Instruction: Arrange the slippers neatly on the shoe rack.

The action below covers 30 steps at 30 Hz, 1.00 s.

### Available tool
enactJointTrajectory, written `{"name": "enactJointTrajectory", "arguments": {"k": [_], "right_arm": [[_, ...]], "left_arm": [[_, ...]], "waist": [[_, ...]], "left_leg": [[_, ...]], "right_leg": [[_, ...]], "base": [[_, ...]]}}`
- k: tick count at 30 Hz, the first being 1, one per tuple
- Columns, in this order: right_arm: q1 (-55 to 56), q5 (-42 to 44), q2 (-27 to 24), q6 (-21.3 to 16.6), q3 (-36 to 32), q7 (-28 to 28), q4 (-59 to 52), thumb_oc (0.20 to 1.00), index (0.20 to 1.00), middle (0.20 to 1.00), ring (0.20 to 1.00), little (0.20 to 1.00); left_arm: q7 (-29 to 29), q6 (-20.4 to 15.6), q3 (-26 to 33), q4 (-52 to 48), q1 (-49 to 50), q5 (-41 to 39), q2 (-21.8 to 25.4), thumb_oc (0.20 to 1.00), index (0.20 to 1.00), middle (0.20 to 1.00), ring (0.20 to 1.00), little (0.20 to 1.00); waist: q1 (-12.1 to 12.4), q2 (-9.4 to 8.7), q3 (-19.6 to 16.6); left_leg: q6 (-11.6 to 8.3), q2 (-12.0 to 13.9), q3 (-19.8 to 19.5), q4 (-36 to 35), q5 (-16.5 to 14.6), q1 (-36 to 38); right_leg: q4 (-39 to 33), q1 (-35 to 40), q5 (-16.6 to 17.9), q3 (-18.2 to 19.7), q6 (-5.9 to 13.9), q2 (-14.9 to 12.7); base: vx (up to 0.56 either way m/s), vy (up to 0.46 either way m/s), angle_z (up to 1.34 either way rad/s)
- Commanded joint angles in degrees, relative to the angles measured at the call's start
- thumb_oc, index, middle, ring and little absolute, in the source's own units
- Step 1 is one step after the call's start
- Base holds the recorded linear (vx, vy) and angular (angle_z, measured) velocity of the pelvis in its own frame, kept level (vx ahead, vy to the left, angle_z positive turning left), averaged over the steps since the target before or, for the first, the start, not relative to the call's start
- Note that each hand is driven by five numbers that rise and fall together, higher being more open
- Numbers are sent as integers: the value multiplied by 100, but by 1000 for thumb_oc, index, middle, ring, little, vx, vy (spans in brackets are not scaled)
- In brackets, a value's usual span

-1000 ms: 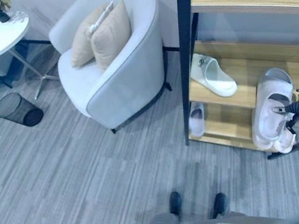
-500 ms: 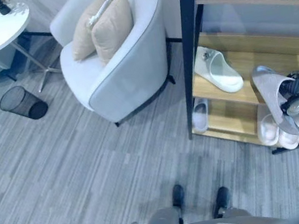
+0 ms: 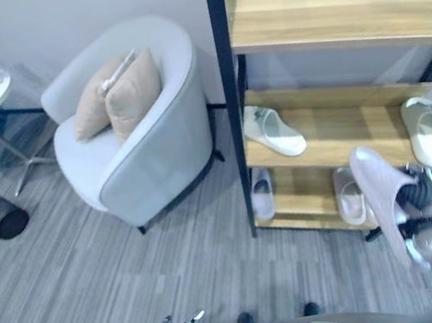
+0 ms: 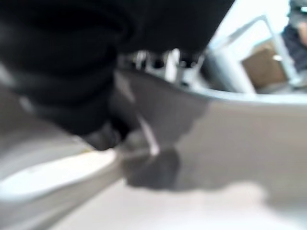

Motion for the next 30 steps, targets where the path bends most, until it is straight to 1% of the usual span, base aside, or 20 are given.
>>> {"name": "enactJointTrajectory", "arguments": {"k": [1, 4, 5, 6, 7, 9, 11, 12, 14, 15, 16, 18, 20, 21, 22, 24, 25, 26, 27, 30], "right_arm": [[-516, 52, -189, -513, 38, 206, 174, 200, 200, 200, 200, 200], [-502, 325, -17, -679, 93, 59, 716, 200, 200, 200, 200, 200], [-500, 502, 157, -795, 203, 114, 763, 200, 200, 200, 200, 200], [-506, 502, 161, -796, 204, 115, 763, 200, 200, 200, 200, 200], [-582, 565, 184, -875, 315, 133, 826, 200, 200, 200, 200, 200], [-792, 603, 185, -932, 452, 117, 886, 200, 200, 200, 200, 200], [-1234, 667, 102, -982, 565, 82, 925, 200, 200, 200, 200, 200], [-1481, 712, 61, -1016, 636, 69, 944, 200, 200, 200, 200, 200], [-1827, 775, -81, -1071, 758, 37, 1003, 200, 200, 200, 200, 200], [-2024, 834, -215, -1108, 842, 20, 1001, 200, 200, 200, 200, 200], [-2111, 866, -269, -1124, 874, 6, 999, 200, 200, 200, 200, 200], [-2411, 1017, -434, -1144, 996, 12, 922, 200, 200, 200, 200, 200], [-2616, 1095, -553, -1160, 1048, 27, 809, 200, 200, 200, 200, 200], [-2727, 1141, -624, -1158, 1071, 29, 767, 200, 200, 200, 200, 200], [-2995, 1212, -731, -1155, 1160, 43, 717, 200, 200, 200, 200, 200], [-3325, 1336, -848, -1164, 1215, 59, 711, 200, 200, 200, 200, 200], [-3806, 1383, -1081, -1162, 1305, 34, 712, 200, 200, 200, 200, 200], [-3825, 1387, -1084, -1164, 1308, 34, 722, 200, 200, 200, 200, 200], [-4174, 1496, -1244, -1165, 1376, 14, 738, 200, 200, 200, 200, 200], [-4831, 1746, -1542, -1157, 1397, -19, 846, 200, 200, 200, 200, 200]], "left_arm": [[124, -254, 77, 201, -188, -256, 31, 1000, 1000, 1000, 1000, 1000], [168, -311, -138, -138, 30, -218, -73, 1000, 1000, 1000, 1000, 1000], [149, -386, 154, 128, -149, -193, 134, 1000, 1000, 1000, 1000, 1000], [146, -389, 159, 134, -156, -193, 138, 1000, 1000, 1000, 1000, 1000], [166, -453, 293, 199, -336, -198, 265, 1000, 1000, 1000, 1000, 1000], [161, -557, 308, 185, -623, -271, 413, 1000, 1000, 1000, 1000, 1000], [185, -665, 199, 117, -1004, -360, 568, 1000, 1000, 1000, 1000, 1000], [245, -720, 144, 56, -1179, -389, 640, 1000, 1000, 1000, 1000, 1000], [404, -832, 106, -50, -1407, -520, 757, 1000, 1000, 1000, 1000, 1000], [552, -922, 89, -220, -1592, -645, 851, 1000, 1000, 1000, 1000, 1000], [628, -946, 104, -289, -1702, -723, 883, 1000, 1000, 1000, 1000, 1000], [825, -1030, 87, -585, -2107, -991, 1060, 1000, 1000, 1000, 1000, 1000], [952, -1079, 93, -870, -2374, -1218, 1179, 1000, 1000, 1000, 1000, 1000], [1011, -1092, 117, -1023, -2507, -1357, 1213, 1000, 1000, 1000, 1000, 1000], [1080, -1084, 83, -1120, -2806, -1592, 1233, 1000, 1000, 1000, 1000, 1000], [1083, -1062, 52, -1114, -3101, -1734, 1260, 1000, 1000, 1000, 1000, 1000], [1154, -1053, -77, -1144, -3509, -1850, 1326, 1000, 1000, 1000, 1000, 1000], [1156, -1052, -73, -1141, -3523, -1850, 1326, 1000, 1000, 1000, 1000, 1000], [1179, -1062, -153, -1247, -3728, -1998, 1375, 1000, 1000, 1000, 1000, 1000], [1182, -1026, -294, -1298, -4056, -2172, 1484, 1000, 1000, 1000, 1000, 1000]], "waist": [[195, -97, -24], [273, -128, 55], [273, -242, 251], [273, -246, 260], [281, -296, 464], [264, -321, 836], [195, -299, 1247], [175, -269, 1352], [127, -219, 1372], [126, -189, 1333], [120, -188, 1313], [122, -182, 1478], [126, -170, 1617], [118, -147, 1669], [109, -114, 1798], [104, -75, 1864], [94, -15, 1987], [92, -15, 1964], [94, 27, 2044], [76, 88, 2106]], "left_leg": [[-96, 31, -26, 72, -636, 145], [-74, 30, -9, 306, -685, 171], [-116, 41, 40, 695, -858, 144], [-115, 40, 41, 715, -868, 138], [-130, 42, 49, 1048, -941, -31], [-145, 25, 28, 1516, -1015, -434], [-134, 62, 12, 2174, -1069, -1253], [-115, 69, 4, 2458, -1089, -1668], [-63, 82, -17, 2911, -1141, -2334], [-10, 81, -21, 3219, -1187, -2797], [0, 91, -18, 3415, -1219, -3037], [34, 161, -48, 4023, -1342, -3698], [55, 176, -86, 4477, -1432, -4216], [61, 174, -111, 4740, -1496, -4539], [53, 163, -181, 5261, -1753, -5000], [61, 173, -170, 5718, -1872, -5587], [37, 126, -192, 6292, -1975, -6375], [38, 125, -191, 6332, -1989, -6434], [40, 105, -203, 6662, -2050, -6906], [105, 90, -220, 7330, -2228, -7827]], "right_leg": [[543, 425, -904, 312, 346, -259], [589, 521, -916, 352, 311, -267], [728, 587, -1016, 419, 294, -288], [736, 587, -1020, 421, 294, -290], [911, 513, -1051, 446, 279, -317], [1266, 177, -1063, 491, 247, -369], [1954, -700, -1061, 592, 202, -448], [2285, -1165, -1063, 638, 178, -461], [2882, -1910, -1098, 739, 128, -484], [3236, -2387, -1223, 795, 87, -521], [3423, -2619, -1281, 796, 64, -547], [4110, -3299, -1508, 849, -3, -612], [4561, -3784, -1648, 867, -58, -664], [4843, -4123, -1753, 900, -84, -684], [5348, -4586, -1982, 977, -84, -697], [5788, -5185, -2128, 1038, -100, -730], [6368, -5947, -2271, 1137, -144, -802], [6408, -6007, -2287, 1144, -144, -805], [6732, -6456, -2366, 1229, -171, -840], [7465, -7364, -2524, 1357, -179, -906]], "base": [[85, -13, -13], [6, -23, -16], [-24, -57, -18], [-122, -76, -9], [-196, -37, -5], [-361, -21, -3], [-486, 44, -2], [-429, 83, -4], [-305, 116, -10], [-211, 124, -6], [-203, 116, 4], [-184, 98, 12], [-167, 71, 7], [-128, 72, -10], [-119, 85, -14], [-131, 78, 2], [-118, 62, 3], [-132, 80, 2], [-51, 49, 1], [-37, 76, 4]]}}
